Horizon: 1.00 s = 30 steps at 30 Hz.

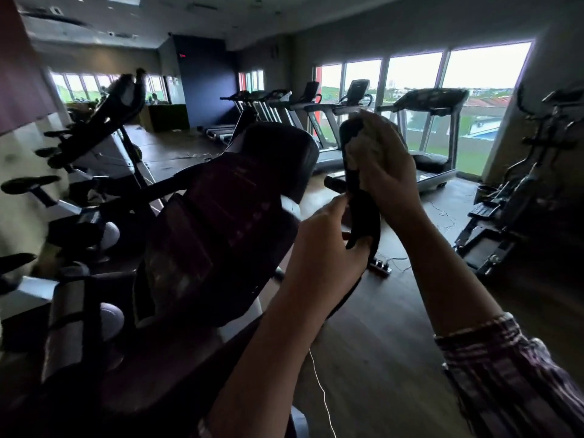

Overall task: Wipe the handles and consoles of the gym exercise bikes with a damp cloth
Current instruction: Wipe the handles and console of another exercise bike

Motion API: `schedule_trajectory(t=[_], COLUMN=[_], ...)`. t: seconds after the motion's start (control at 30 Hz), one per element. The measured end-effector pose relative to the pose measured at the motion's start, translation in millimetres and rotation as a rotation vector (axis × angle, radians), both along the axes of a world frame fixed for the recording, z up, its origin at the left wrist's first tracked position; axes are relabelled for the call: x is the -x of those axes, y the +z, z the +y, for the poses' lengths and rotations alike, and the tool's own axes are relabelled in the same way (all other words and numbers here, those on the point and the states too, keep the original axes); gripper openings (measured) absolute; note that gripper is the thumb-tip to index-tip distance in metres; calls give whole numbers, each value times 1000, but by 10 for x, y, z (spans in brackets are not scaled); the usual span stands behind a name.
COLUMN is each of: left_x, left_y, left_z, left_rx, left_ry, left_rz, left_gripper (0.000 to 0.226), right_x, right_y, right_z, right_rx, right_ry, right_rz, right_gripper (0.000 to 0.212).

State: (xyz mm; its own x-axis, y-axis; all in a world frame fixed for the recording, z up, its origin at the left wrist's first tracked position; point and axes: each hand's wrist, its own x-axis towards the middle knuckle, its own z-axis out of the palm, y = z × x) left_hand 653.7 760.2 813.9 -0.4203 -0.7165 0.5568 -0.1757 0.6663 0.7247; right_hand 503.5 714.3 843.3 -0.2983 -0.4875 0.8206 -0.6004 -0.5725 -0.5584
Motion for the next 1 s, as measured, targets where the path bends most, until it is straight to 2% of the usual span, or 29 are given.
schedule_trajectory(t=[0.1, 0.33, 0.47, 0.57, 0.67, 0.8, 0.9, 1.0], left_x=[2, 5, -20, -48, -76, -105, -131, -157], left_y=[-8, 18, -8, -10, -4, -13, -27, -40], left_z=[-14, 7, 22, 54, 76, 114, 120, 132], left_rx=[5, -28, -38, -53, -68, -75, -89, -129], left_ry=[7, 25, 86, 120, 129, 114, 112, 92], left_rz=[5, 3, -24, -71, -105, -110, -112, -115], left_gripper=[48, 51, 34, 30, 28, 23, 22, 22], right_x=[-65, -104, -127, -90, -79, -136, -143, -135], right_y=[17, 245, 47, 141, 245, 48, -43, 84], right_z=[38, -29, 69, 40, -23, 83, 147, 71], right_rx=[32, 6, 27, 11, -34, -32, -16, 21], right_ry=[-132, -274, -279, -310, -321, -319, -345, -347], right_rz=[112, 306, 424, 519, 527, 470, 520, 563], right_gripper=[51, 32, 33, 27, 27, 26, 19, 26])
